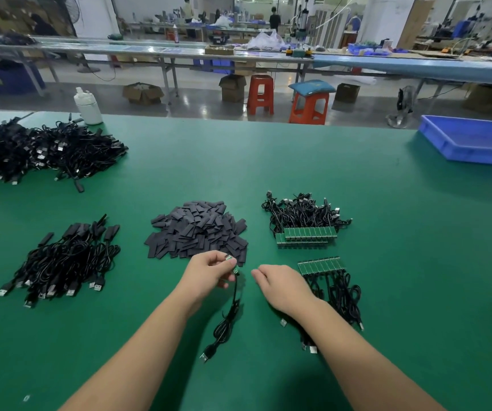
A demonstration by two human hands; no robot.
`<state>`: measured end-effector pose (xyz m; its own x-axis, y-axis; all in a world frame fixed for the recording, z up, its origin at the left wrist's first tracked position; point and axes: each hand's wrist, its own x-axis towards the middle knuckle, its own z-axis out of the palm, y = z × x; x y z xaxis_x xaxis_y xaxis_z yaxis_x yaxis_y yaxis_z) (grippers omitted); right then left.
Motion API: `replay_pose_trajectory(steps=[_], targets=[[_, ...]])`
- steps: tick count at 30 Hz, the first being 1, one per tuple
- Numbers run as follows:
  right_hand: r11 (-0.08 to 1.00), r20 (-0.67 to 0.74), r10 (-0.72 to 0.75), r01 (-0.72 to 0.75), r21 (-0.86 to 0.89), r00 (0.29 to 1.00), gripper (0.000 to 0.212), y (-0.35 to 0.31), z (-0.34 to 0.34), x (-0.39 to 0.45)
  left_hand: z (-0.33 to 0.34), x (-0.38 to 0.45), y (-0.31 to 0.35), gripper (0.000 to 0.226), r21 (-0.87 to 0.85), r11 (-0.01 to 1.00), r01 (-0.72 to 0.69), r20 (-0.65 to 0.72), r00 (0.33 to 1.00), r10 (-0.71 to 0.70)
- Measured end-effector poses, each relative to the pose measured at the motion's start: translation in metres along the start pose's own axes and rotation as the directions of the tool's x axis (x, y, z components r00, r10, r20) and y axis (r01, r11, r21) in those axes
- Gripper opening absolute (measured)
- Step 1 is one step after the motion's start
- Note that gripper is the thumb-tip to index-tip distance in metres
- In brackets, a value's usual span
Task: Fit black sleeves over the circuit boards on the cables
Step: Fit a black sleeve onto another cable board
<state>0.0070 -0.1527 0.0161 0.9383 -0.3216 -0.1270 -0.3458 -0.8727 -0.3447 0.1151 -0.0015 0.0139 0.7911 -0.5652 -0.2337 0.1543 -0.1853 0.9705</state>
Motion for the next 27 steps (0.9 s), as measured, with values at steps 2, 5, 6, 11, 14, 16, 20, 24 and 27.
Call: replay_pose_trajectory(steps=[2,5,6,11,14,16,20,24,27], targets=[[0.854,0.077,0.022,-0.059,0.517,0.997,0.041,-0.014,0.002,0.001,0.004,-0.002,0.001,0.016,-0.076,0.997,0.03,0.031,0.999,-0.028],[0.458,0.173,0.036,-0.17,0.872,0.984,0.032,-0.031,0.014,0.001,0.004,-0.001,0.0,0.014,-0.03,1.0,0.007,0.037,0.999,-0.005],[0.447,0.176,0.065,-0.186,0.875,0.982,0.031,-0.033,0.019,0.001,0.002,0.0,-0.002,0.014,0.061,0.998,-0.028,0.023,0.999,0.027],[0.391,0.18,0.134,-0.219,0.894,0.974,0.023,-0.032,0.041,0.002,-0.013,0.009,-0.014,0.018,0.301,0.953,-0.044,-0.026,0.998,0.054],[0.326,0.172,0.177,-0.223,0.919,0.969,0.019,-0.033,0.046,0.004,-0.025,0.018,-0.025,0.014,0.458,0.888,0.042,-0.266,0.959,0.092],[0.323,0.156,0.19,-0.212,0.922,0.969,0.017,-0.034,0.049,0.005,-0.035,0.022,-0.031,0.011,0.568,0.814,0.117,-0.382,0.914,0.135],[0.43,0.139,0.182,-0.206,0.879,0.973,0.018,-0.029,0.057,0.006,-0.046,0.029,-0.043,0.028,0.684,0.698,0.213,-0.403,0.908,0.118],[0.651,0.077,0.148,-0.156,0.743,0.986,0.026,-0.023,0.064,0.008,-0.044,0.038,-0.043,0.037,0.721,0.644,0.256,-0.427,0.896,0.121],[0.661,0.076,0.139,-0.15,0.736,0.987,0.037,-0.021,0.066,0.007,-0.04,0.043,-0.042,0.033,0.732,0.625,0.272,-0.439,0.889,0.128]])
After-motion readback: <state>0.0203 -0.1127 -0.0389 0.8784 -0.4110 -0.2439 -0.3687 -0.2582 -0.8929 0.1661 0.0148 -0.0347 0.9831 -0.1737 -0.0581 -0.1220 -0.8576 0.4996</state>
